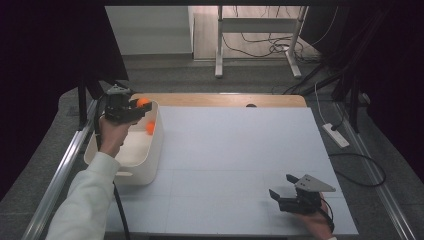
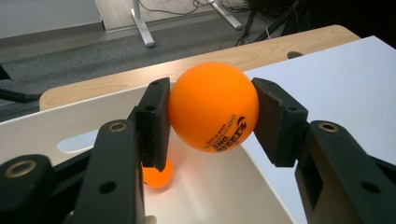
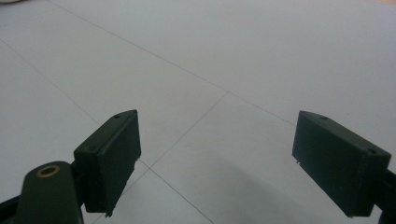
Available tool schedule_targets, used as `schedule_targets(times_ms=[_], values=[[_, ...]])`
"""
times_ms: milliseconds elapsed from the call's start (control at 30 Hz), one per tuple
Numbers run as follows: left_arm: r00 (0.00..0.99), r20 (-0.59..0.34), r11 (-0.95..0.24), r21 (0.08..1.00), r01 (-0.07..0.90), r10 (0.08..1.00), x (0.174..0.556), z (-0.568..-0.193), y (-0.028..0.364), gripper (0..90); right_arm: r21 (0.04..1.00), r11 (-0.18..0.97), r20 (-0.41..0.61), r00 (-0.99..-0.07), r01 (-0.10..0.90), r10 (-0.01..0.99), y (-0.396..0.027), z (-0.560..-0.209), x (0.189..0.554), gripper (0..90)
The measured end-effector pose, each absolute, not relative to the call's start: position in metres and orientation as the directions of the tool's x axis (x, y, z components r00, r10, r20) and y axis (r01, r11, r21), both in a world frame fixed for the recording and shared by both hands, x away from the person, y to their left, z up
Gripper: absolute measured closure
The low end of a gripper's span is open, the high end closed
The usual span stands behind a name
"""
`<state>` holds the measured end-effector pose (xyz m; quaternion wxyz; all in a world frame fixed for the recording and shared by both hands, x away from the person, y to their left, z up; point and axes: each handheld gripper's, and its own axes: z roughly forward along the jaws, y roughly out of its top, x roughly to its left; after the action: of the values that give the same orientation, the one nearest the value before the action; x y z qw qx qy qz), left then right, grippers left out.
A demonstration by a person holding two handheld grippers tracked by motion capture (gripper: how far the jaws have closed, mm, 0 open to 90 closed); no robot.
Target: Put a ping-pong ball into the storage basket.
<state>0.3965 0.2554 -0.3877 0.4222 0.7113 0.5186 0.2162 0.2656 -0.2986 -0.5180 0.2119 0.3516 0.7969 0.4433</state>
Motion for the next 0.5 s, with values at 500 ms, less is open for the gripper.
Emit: schedule_targets(times_ms=[500], values=[[0.345,-0.13,-0.135,0.751,0.646,0.93,0.409,-0.408,0.256,50.4,0.853,0.366,-0.031,-0.663,0.373,0.748,-0.299,-0.518,0.266,15.2]])
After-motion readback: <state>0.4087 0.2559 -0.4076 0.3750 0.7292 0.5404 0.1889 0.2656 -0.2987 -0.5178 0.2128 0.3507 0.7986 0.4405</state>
